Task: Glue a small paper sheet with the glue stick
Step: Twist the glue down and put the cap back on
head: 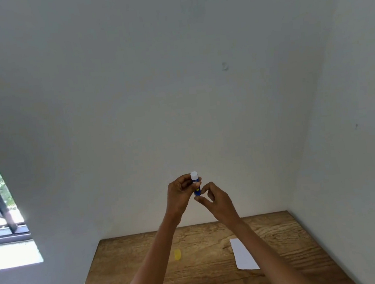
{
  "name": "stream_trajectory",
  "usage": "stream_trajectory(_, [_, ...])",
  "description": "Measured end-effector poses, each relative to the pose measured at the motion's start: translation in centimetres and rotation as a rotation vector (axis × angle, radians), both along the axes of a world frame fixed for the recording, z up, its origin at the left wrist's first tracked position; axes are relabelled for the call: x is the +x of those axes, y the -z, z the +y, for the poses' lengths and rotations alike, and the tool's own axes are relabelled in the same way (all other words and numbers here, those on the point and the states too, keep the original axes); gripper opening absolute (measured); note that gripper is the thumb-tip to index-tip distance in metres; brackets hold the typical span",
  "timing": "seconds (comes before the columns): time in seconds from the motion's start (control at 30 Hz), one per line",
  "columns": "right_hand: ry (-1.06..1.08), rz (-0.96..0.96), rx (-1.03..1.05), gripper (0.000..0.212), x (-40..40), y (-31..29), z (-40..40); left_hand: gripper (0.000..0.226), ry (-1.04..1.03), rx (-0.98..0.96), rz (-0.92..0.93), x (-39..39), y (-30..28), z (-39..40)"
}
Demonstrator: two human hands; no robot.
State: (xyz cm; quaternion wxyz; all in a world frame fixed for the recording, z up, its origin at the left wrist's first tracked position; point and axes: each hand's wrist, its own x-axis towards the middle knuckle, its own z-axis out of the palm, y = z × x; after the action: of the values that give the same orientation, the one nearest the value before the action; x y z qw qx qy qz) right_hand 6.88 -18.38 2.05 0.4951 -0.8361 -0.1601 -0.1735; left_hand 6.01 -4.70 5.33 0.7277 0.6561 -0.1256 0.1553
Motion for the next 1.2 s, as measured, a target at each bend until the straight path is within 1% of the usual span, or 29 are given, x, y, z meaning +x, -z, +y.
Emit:
stream_trajectory(0.07, [-0.095, 0.060, 0.054, 0.016, 0.1, -0.3, -0.3, 0.025, 0.022, -0.005, 0.000, 0.1, -0.1, 0.4])
stream_trajectory(0.17, [-0.216, 0.121, 0.002, 0.009, 0.1, -1.1, -0.4, 0.027, 0.066, -0.015, 0.006, -0.2, -0.2, 0.2])
stream_trajectory(0.23, [-0.215, 0.117, -0.011, 0.009, -0.1, -1.4, -0.1, 0.027, 0.072, -0.043, 0.015, -0.5, -0.5, 0.1])
stream_trajectory(0.3, [-0.083, 0.069, -0.017, 0.013, -0.2, -1.3, 0.5, 0.027, 0.058, -0.071, 0.013, -0.7, -0.7, 0.1])
stream_trajectory(0.4, [0.235, -0.050, -0.048, 0.026, -1.0, -0.5, 1.9, 0.029, 0.013, -0.037, 0.000, -1.2, -0.8, -0.1])
stream_trajectory(0.47, [0.276, -0.079, 0.026, 0.027, -1.6, 0.1, 2.9, 0.029, 0.019, -0.029, 0.001, -1.7, -0.5, -0.2])
stream_trajectory(0.5, [0.241, -0.064, 0.075, 0.027, -1.7, 0.3, 3.1, 0.029, 0.025, -0.029, 0.007, -1.9, -0.4, -0.1])
stream_trajectory(0.57, [0.075, 0.018, 0.104, 0.025, -2.0, 0.1, 2.9, 0.029, 0.038, -0.028, 0.021, -2.4, -0.3, 0.8])
stream_trajectory(0.63, [-0.151, 0.130, 0.034, 0.019, -2.6, -0.5, 2.6, 0.029, 0.052, -0.022, 0.030, -2.9, -0.3, 2.0])
stream_trajectory(0.67, [-0.237, 0.184, -0.005, 0.017, -2.8, -0.8, 2.5, 0.029, 0.058, -0.020, 0.031, -3.1, -0.4, 2.6])
stream_trajectory(0.7, [-0.276, 0.206, -0.041, 0.016, -3.1, -1.0, 2.5, 0.029, 0.062, -0.018, 0.028, -3.5, -0.5, 3.1])
stream_trajectory(0.73, [-0.257, 0.183, -0.080, 0.015, -3.3, -1.3, 2.8, 0.030, 0.060, -0.017, 0.022, -3.9, -0.7, 3.6])
stream_trajectory(0.8, [-0.061, 0.044, -0.157, 0.014, -3.9, -1.6, 3.8, 0.030, 0.037, -0.021, 0.005, -4.8, -1.2, 4.1])
stream_trajectory(0.83, [0.060, -0.010, -0.146, 0.016, -4.3, -1.5, 4.6, 0.029, 0.026, -0.026, -0.005, -5.2, -1.5, 4.3])
stream_trajectory(0.87, [0.144, -0.043, -0.092, 0.021, -4.9, -1.5, 5.5, 0.028, 0.023, -0.030, -0.015, -5.7, -1.8, 4.4])
stream_trajectory(0.93, [0.205, -0.088, 0.036, 0.030, -6.1, -1.3, 7.4, 0.026, 0.039, -0.032, -0.030, -6.6, -2.4, 4.7])
stream_trajectory(1.0, [0.166, -0.091, 0.107, 0.031, -7.1, -1.2, 8.7, 0.026, 0.052, -0.027, -0.032, -7.3, -2.8, 5.2])
stream_trajectory(1.07, [0.044, -0.056, 0.150, 0.030, -8.1, -1.3, 9.2, 0.027, 0.054, -0.023, -0.034, -8.0, -3.2, 6.1])
stream_trajectory(1.17, [-0.095, 0.006, 0.155, 0.022, -9.8, -1.9, 8.7, 0.026, 0.054, -0.038, -0.052, -9.0, -3.7, 7.5])
stream_trajectory(1.2, [-0.124, 0.030, 0.142, 0.022, -10.4, -2.2, 8.4, 0.026, 0.065, -0.035, -0.054, -9.5, -3.8, 7.8])
